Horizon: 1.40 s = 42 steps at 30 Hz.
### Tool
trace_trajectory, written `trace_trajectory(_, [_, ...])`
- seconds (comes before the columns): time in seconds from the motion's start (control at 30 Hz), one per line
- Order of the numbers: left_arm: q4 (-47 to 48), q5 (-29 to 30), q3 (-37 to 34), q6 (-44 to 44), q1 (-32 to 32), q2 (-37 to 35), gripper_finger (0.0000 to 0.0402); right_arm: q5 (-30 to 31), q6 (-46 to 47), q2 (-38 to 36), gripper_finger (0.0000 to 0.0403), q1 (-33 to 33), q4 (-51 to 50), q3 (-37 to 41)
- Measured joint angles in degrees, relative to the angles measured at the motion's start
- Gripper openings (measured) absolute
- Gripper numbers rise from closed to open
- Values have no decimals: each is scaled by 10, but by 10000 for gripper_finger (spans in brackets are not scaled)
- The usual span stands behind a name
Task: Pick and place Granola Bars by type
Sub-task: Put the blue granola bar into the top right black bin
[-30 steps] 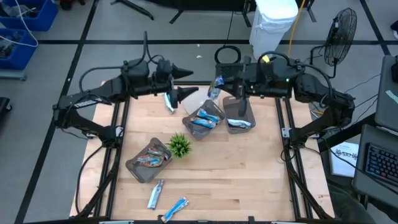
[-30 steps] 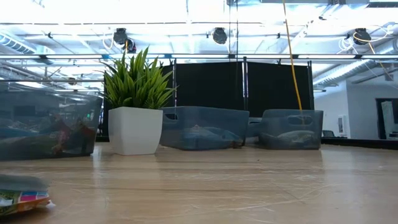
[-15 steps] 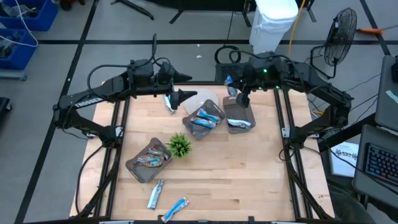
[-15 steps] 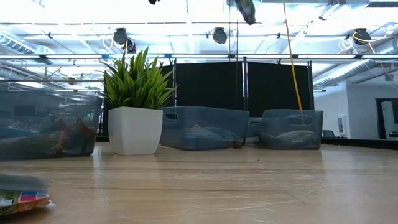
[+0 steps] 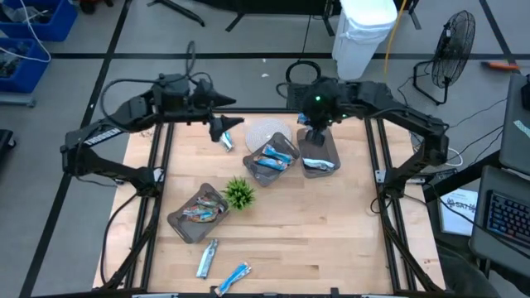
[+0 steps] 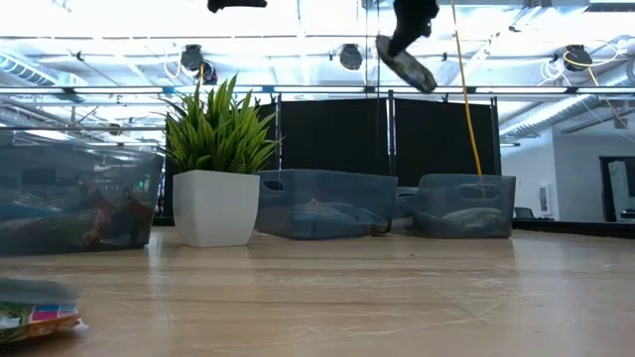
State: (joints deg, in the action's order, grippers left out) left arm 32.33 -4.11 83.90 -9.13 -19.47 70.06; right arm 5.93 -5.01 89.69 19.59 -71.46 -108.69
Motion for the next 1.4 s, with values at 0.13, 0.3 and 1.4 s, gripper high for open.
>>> trace_trajectory(0.13, [16,1,0,9,-8,-25,367,0,2,0,5,2,17,58])
trace_trajectory(0.3, [20,1,-8,16,-11,-52,362,-1,9,-1,5,3,50,154])
trace_trajectory(1.4, [-146,-5,-230,-66,33,-162,356,3,-18,-1,65,13,301,487])
